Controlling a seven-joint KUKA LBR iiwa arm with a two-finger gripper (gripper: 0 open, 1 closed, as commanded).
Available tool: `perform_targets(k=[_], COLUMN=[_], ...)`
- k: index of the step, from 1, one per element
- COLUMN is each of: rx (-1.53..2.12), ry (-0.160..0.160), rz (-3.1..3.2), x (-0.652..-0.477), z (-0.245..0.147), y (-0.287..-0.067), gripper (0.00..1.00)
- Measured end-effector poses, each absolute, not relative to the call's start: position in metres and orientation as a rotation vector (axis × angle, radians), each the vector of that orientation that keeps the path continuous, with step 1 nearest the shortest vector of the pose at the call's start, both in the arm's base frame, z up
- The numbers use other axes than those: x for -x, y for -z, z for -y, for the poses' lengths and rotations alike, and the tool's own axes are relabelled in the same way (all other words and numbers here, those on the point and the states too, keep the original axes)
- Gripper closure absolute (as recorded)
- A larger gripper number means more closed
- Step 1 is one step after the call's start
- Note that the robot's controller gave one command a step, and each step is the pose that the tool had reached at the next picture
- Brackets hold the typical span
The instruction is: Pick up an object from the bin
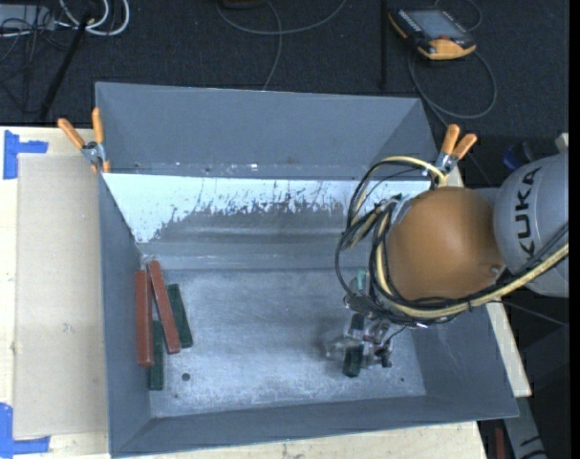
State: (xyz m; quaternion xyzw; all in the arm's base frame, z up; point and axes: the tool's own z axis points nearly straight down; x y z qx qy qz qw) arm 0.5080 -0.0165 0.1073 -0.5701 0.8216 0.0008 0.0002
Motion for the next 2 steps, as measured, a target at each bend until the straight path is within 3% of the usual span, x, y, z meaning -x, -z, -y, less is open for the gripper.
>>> perform_targets(k=[1,2], rx=[1.784,1.776], ry=[-0.002,0.003], rz=[-2.585,-2.586], x=[-0.508,-0.509], z=[0.015,0.014], y=[-0.117,-0.182], gripper=[1.0,1.0])
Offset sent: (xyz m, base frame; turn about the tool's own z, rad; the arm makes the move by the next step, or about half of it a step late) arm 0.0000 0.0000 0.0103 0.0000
